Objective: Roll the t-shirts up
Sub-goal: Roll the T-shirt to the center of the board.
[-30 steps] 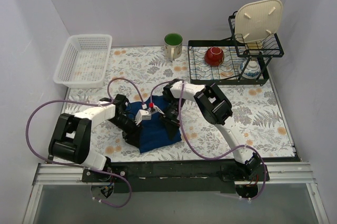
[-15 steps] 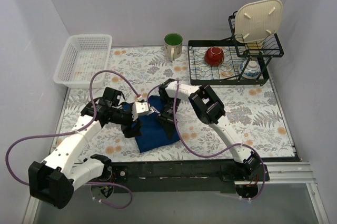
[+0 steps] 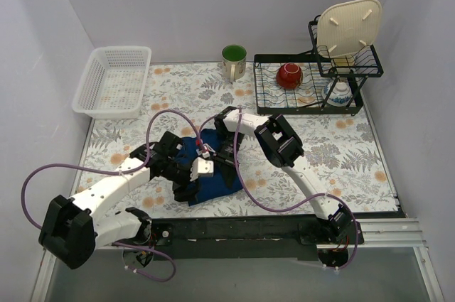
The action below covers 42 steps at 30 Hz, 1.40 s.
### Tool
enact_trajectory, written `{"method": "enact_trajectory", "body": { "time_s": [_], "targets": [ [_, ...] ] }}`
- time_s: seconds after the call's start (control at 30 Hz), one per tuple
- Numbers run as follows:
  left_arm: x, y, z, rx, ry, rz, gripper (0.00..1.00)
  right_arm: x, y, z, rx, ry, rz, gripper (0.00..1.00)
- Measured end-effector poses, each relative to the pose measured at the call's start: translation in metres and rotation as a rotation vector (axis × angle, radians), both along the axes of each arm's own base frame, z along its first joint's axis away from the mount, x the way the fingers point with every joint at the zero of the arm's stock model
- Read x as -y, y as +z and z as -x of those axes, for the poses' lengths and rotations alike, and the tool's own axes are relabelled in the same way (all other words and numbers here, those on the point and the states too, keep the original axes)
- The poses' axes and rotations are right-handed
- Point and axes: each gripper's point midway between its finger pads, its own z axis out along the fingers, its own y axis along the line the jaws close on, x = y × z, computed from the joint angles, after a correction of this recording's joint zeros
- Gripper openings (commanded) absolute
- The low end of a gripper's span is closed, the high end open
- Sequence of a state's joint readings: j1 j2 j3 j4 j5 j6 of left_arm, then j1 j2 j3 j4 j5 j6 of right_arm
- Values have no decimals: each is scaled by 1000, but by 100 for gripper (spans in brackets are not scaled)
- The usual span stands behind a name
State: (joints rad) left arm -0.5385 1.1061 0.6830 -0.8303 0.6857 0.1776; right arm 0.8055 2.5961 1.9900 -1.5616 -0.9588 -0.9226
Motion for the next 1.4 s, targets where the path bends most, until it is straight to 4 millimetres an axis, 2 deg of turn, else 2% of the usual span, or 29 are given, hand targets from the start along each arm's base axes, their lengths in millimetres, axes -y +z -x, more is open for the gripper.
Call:
{"method": "enact_trajectory", "body": {
  "time_s": [0.33,0.47,0.5,0.6,0.63,0.77,0.83,0.9,0.97,1.03,1.07,1.1,1.17,1.2,1.27,1.33,1.4],
  "targets": [
    [-4,-48,14,17,-43,-91,65,-3,-1,0,-25,-22,16,10],
    [3,-52,9,68,-37,-83,62,-4,-2,0,-29,-26,22,11],
    [4,-53,8,86,-32,-83,60,-4,-2,0,-29,-26,23,11],
    [6,-56,8,138,-31,-94,43,-4,-2,0,-31,-29,26,13],
    [6,-57,5,164,-27,-99,25,-4,-2,0,-32,-30,27,14],
    [8,-58,-7,216,-11,-118,4,-5,-2,-5,-36,-50,30,27],
    [10,-57,-7,209,-11,-127,2,-4,-2,-7,-38,-58,30,28],
    [10,-57,-7,209,-14,-130,0,-4,0,-9,-38,-66,26,41],
    [10,-56,-7,206,-15,-133,0,-1,4,-11,-37,-79,17,60],
    [9,-54,-6,202,-16,-135,0,2,14,-17,-16,-100,-3,68],
    [9,-53,-5,196,-18,-134,0,6,19,-23,22,-104,-25,78],
    [8,-52,-3,179,-18,-132,0,10,23,-33,78,-109,-56,82],
    [6,-50,2,138,-17,-127,0,18,33,-61,228,-131,-119,90],
    [4,-49,5,110,-13,-124,0,24,39,-79,330,-152,-164,99],
    [1,-47,11,58,-3,-116,0,37,53,-104,494,-199,-211,99],
    [1,-42,14,9,13,-96,0,59,71,-122,706,-260,-252,98],
    [2,-36,15,-24,27,-69,0,74,93,-123,934,-289,-320,98]
  ]
}}
